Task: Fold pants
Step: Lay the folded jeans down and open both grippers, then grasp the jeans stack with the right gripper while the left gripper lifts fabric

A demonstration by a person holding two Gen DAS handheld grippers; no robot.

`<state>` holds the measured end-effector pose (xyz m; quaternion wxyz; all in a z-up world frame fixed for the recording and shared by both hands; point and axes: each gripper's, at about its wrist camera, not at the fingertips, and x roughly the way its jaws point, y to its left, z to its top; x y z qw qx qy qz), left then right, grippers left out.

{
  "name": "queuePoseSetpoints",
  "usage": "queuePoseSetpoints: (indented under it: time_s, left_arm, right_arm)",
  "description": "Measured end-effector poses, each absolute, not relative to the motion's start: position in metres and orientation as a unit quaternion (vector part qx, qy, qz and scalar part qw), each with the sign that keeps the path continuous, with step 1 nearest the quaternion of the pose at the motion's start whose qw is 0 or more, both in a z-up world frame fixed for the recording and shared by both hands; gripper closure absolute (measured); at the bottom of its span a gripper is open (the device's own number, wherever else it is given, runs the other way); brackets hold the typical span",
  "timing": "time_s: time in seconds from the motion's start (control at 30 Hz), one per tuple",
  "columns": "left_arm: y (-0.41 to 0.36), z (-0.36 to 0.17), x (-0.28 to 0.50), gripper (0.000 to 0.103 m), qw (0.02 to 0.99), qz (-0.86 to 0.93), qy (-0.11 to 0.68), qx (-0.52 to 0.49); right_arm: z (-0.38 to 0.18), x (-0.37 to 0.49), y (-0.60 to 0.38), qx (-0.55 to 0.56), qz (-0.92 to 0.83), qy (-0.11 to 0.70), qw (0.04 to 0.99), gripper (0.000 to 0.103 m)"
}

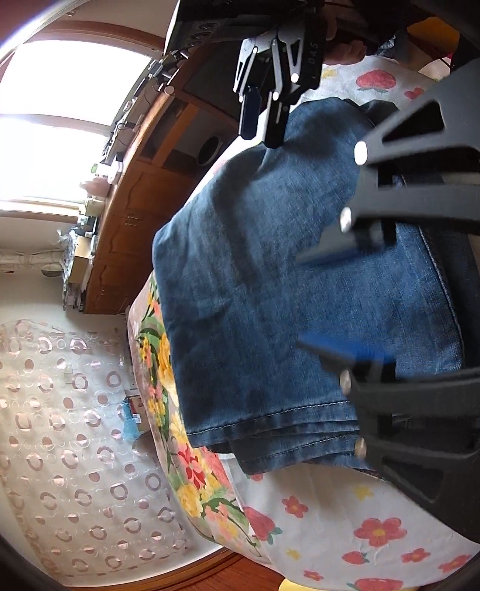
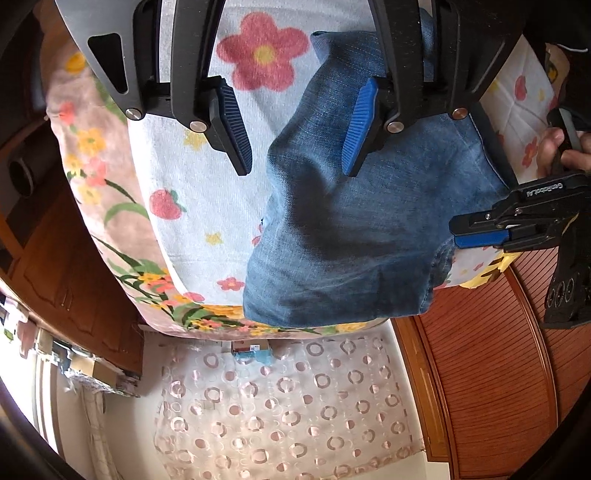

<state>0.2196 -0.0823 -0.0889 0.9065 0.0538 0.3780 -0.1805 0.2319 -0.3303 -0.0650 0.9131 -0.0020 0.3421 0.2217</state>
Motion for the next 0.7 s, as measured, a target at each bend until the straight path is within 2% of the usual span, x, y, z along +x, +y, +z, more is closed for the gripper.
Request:
queuePoseSetpoints:
  time_s: [0.03, 0.07, 0.13, 0.5, 0.7]
  left_arm:
    - [-0.082, -0.088, 0.220, 0.051, 0.907, -0.181, 0.377, 0.052]
    - [-0.081, -0.088, 0.219, 0.034, 0.907, -0.182, 0.377, 0.049]
    - [-0.079, -0.086, 0.218, 0.022, 0.909, -0.184, 0.372, 0.038]
    - [-0.081, -0.109, 0.218, 0.022, 0.897, -0.168, 0.405, 0.056]
    - [-0.078, -0.120, 0.216, 0.022, 0.892, -0.167, 0.417, 0.057]
  right_arm:
    - [-0.064, 0.233, -0.330, -0.003, 0.222, 0.342, 0.913, 0.050]
    - [-0.065, 0.233, -0.329, -0.003, 0.222, 0.341, 0.913, 0.050]
    - [-0.067, 0.232, -0.330, -0.003, 0.223, 0.339, 0.914, 0.049]
    - [-0.077, 0.244, -0.325, -0.002, 0.222, 0.351, 0.910, 0.040]
    - [-0.086, 0.264, -0.322, 0.008, 0.227, 0.381, 0.896, 0.040]
